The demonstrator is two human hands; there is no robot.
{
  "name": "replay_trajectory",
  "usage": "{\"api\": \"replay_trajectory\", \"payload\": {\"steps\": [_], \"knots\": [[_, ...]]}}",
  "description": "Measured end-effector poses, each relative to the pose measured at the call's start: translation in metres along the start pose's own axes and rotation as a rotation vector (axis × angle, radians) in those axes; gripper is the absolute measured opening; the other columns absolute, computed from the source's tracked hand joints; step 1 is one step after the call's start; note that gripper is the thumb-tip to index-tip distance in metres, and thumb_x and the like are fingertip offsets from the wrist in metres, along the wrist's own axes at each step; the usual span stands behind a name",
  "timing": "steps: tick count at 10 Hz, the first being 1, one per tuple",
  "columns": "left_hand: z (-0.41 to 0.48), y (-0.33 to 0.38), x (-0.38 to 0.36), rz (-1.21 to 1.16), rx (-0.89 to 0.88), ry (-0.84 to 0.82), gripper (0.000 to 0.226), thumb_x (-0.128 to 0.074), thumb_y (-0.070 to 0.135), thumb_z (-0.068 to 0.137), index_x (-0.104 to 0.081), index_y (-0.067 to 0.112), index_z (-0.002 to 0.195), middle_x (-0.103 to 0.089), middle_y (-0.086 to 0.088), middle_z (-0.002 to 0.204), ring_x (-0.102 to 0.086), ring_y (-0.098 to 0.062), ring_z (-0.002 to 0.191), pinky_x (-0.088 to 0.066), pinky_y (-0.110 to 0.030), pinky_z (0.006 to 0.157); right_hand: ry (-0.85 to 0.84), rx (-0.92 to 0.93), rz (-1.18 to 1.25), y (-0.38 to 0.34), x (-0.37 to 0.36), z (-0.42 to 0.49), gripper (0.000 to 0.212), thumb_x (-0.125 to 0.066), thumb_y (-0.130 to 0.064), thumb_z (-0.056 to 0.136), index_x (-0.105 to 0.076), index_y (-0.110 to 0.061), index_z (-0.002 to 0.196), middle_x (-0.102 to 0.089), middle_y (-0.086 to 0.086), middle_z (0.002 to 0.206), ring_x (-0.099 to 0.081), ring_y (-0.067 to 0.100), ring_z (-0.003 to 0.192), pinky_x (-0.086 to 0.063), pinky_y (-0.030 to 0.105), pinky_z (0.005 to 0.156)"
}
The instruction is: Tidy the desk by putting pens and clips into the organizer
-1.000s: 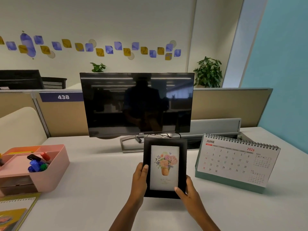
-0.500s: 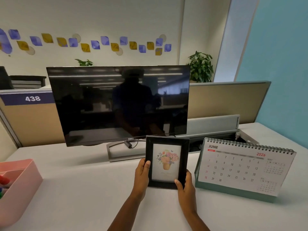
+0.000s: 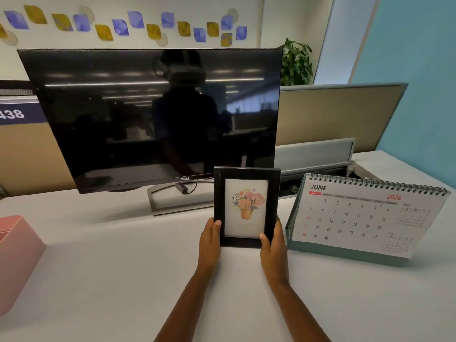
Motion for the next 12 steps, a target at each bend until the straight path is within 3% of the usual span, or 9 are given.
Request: {"api": "replay_trajectory", "payload": {"steps": [2, 4, 6, 8, 9, 10, 11, 12], "knots": [[-0.015, -0.002, -0.002, 0.12, -0.076, 0.037, 0.039, -0.031, 0.019, 0.1, -0.04, 0.005, 0.135, -0.05, -0.007, 0.132, -0.047, -0.019, 0.121, -0.037, -0.022, 0.097, 0.033, 0.008, -0.031, 0.001, 0.0, -0.002, 0.055, -0.041, -0.004, 0.093, -0.016, -0.009, 0.142, -0.026, 0.014, 0.149, -0.028, 0.027, 0.137, -0.032, 0.035, 0.107], [-0.018, -0.003, -0.003, 0.169, -0.092, 0.053, 0.043, -0.03, 0.019, 0.1, -0.03, 0.011, 0.142, -0.041, -0.008, 0.144, -0.039, -0.022, 0.132, -0.033, -0.028, 0.106, 0.046, 0.011, -0.089, 0.003, -0.002, -0.002, 0.055, -0.04, -0.006, 0.094, -0.014, -0.008, 0.142, -0.027, 0.016, 0.149, -0.03, 0.029, 0.136, -0.035, 0.038, 0.105], [-0.02, -0.001, -0.004, 0.159, -0.093, 0.045, 0.044, -0.03, 0.018, 0.1, -0.027, 0.011, 0.143, -0.039, -0.007, 0.145, -0.037, -0.022, 0.133, -0.033, -0.029, 0.106, 0.064, 0.026, -0.132, 0.004, -0.002, -0.006, 0.056, -0.042, -0.01, 0.094, -0.014, -0.007, 0.142, -0.027, 0.016, 0.149, -0.031, 0.029, 0.136, -0.037, 0.037, 0.104], [-0.021, -0.002, -0.003, 0.156, -0.086, 0.037, 0.045, -0.031, 0.019, 0.1, -0.025, 0.014, 0.144, -0.036, -0.005, 0.147, -0.035, -0.02, 0.134, -0.031, -0.028, 0.106, 0.118, 0.047, -0.166, 0.012, -0.003, -0.015, 0.067, -0.048, -0.015, 0.091, -0.007, -0.008, 0.143, -0.019, 0.018, 0.151, -0.028, 0.033, 0.137, -0.037, 0.046, 0.107], [-0.024, -0.005, -0.002, 0.166, -0.078, 0.063, 0.048, -0.033, 0.02, 0.099, -0.022, 0.014, 0.145, -0.032, -0.006, 0.149, -0.032, -0.021, 0.136, -0.029, -0.03, 0.108, 0.167, 0.102, -0.195, 0.011, -0.002, -0.027, 0.061, -0.046, -0.015, 0.092, -0.012, -0.005, 0.142, -0.023, 0.02, 0.149, -0.029, 0.034, 0.136, -0.035, 0.046, 0.108], [-0.031, -0.003, 0.0, 0.173, -0.055, 0.104, 0.047, -0.035, 0.021, 0.099, -0.023, 0.016, 0.144, -0.034, -0.006, 0.147, -0.035, -0.023, 0.134, -0.029, -0.033, 0.109, 0.179, 0.219, -0.267, 0.009, -0.002, -0.042, 0.061, -0.043, -0.015, 0.084, -0.02, -0.006, 0.14, -0.036, 0.022, 0.143, -0.036, 0.035, 0.131, -0.028, 0.044, 0.104], [-0.042, -0.004, 0.005, 0.18, -0.042, 0.138, 0.047, -0.036, 0.021, 0.098, -0.025, 0.016, 0.143, -0.034, -0.006, 0.147, -0.035, -0.022, 0.134, -0.027, -0.034, 0.11, 0.138, 0.309, -0.311, 0.01, -0.007, -0.056, 0.053, -0.038, -0.02, 0.088, -0.02, -0.013, 0.138, -0.045, 0.019, 0.137, -0.038, 0.031, 0.131, -0.025, 0.02, 0.104], [-0.061, -0.007, 0.009, 0.212, -0.023, 0.137, 0.047, -0.036, 0.023, 0.098, -0.025, 0.017, 0.143, -0.03, -0.004, 0.15, -0.032, -0.021, 0.136, -0.023, -0.034, 0.113, 0.084, 0.416, -0.347, 0.005, -0.008, -0.074, 0.052, -0.008, -0.037, 0.096, -0.035, -0.011, 0.132, -0.057, 0.014, 0.127, -0.034, 0.027, 0.123, 0.0, -0.001, 0.097]]}}
Point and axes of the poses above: each hand's wrist, its own z-axis towards the middle knuckle, its own x-axis out of the back of the hand, y = z × x, the point moved 2 cm from there along z, towards the middle knuckle
